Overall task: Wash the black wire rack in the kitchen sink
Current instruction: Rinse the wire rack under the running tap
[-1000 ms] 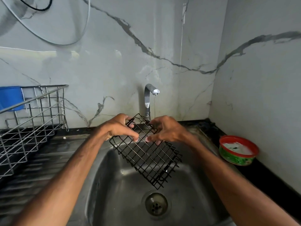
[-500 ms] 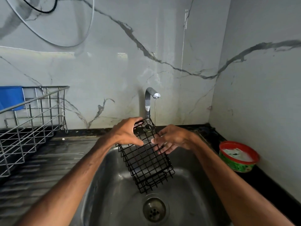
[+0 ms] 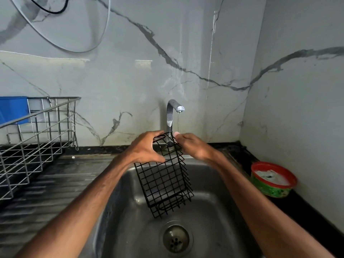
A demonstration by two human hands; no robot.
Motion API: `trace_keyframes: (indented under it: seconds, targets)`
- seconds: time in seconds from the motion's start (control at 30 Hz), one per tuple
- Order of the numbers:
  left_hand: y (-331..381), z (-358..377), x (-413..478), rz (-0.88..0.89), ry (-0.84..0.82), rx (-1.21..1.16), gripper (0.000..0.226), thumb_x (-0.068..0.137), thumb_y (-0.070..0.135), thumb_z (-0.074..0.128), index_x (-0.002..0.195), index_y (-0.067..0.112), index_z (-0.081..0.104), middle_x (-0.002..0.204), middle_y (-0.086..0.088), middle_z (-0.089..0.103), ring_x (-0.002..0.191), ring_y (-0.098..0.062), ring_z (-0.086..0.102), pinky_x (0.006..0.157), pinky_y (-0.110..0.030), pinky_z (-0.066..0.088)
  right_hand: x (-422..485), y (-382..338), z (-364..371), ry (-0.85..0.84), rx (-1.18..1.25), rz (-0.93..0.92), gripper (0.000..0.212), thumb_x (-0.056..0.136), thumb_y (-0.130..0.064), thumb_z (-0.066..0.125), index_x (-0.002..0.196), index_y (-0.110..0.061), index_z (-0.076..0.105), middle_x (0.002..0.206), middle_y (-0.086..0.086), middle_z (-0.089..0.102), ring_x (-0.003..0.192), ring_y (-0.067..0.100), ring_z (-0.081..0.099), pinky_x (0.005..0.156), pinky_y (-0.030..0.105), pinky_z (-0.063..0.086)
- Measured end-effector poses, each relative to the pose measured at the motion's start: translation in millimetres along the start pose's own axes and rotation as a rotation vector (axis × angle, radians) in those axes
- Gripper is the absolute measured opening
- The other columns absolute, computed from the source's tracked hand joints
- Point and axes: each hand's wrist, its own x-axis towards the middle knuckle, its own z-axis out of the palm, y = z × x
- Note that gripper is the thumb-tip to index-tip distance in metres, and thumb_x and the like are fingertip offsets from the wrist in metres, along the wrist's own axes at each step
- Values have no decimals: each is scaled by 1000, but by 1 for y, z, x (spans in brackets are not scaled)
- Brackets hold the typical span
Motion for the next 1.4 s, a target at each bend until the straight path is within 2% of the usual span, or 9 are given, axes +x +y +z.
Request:
trace_keyframes:
  seconds: [0.07, 0.2, 0.43, 0.57, 0.73, 0.97, 1.13, 1.27, 1.4]
  targets:
    - [-2, -3, 0, 13, -19, -2, 110, 68, 17, 90, 159, 17, 30, 165, -3, 33, 151, -17, 32, 125, -40, 27, 1, -1, 12, -34, 145, 55, 78, 98, -72, 22, 153, -19, 39, 159, 5, 36, 147, 24, 33, 121, 52, 26]
    - [-5, -7, -2, 21, -34, -17, 110, 66, 15, 90, 159, 17, 32, 165, -1, 33, 151, -15, 31, 126, -39, 26, 2, 9, 23, -122, 438, 78, 99, 80, -93, 10, 159, -34, 14, 168, -3, 9, 154, 16, 9, 124, 56, 1]
    - [-15, -27, -2, 1, 26, -105, 104, 71, 8, 89, 159, 16, 34, 164, 0, 34, 151, -15, 30, 123, -30, 20, -11, 38, 37, -272, 486, 245, 94, 76, -90, -7, 156, -41, -9, 166, 6, -14, 153, 32, -8, 114, 69, -6]
    - [-18, -25, -3, -19, -9, -123, 104, 70, 8, 90, 158, 16, 35, 164, 0, 34, 152, -14, 30, 126, -33, 20, -8, 2, 30, -154, 472, 110, 105, 69, -92, -5, 157, -35, -12, 167, 6, -10, 154, 27, -2, 119, 63, -2]
    - [-14, -21, -2, -2, 12, -135, 106, 68, 10, 90, 158, 17, 35, 164, 1, 35, 151, -13, 30, 122, -25, 20, 2, -9, 16, -126, 534, 18, 120, 69, -96, -4, 161, -18, 8, 167, 4, 6, 154, 23, 7, 124, 56, 2]
    - [-13, -15, -3, -22, 43, -60, 110, 65, 11, 92, 158, 19, 35, 162, 0, 38, 148, -18, 37, 123, -36, 31, -2, 17, 32, -116, 337, 67, 92, 83, -80, -12, 160, -31, -1, 168, -1, -1, 155, 22, 1, 120, 54, -1]
    - [-19, -25, -2, -36, 47, -122, 105, 70, 5, 89, 159, 13, 33, 165, -2, 34, 151, -17, 30, 114, -21, 19, -19, 37, 36, -262, 413, 212, 94, 82, -79, -17, 160, -29, -2, 168, 3, -4, 154, 30, -2, 118, 61, 0]
    - [-18, -22, -3, -31, 32, -135, 104, 71, 4, 87, 159, 14, 32, 165, -1, 32, 152, -15, 27, 114, -21, 17, -8, 26, 36, -192, 367, 164, 104, 73, -92, -10, 158, -33, -9, 167, 2, -9, 155, 26, -3, 119, 62, -2]
    - [-19, -23, -3, -28, 44, -170, 104, 71, 7, 89, 159, 15, 34, 165, -1, 33, 152, -14, 27, 115, -21, 18, -2, 3, 26, -76, 380, 45, 107, 75, -88, -8, 160, -25, -3, 167, 4, 6, 154, 20, 9, 122, 53, 1]
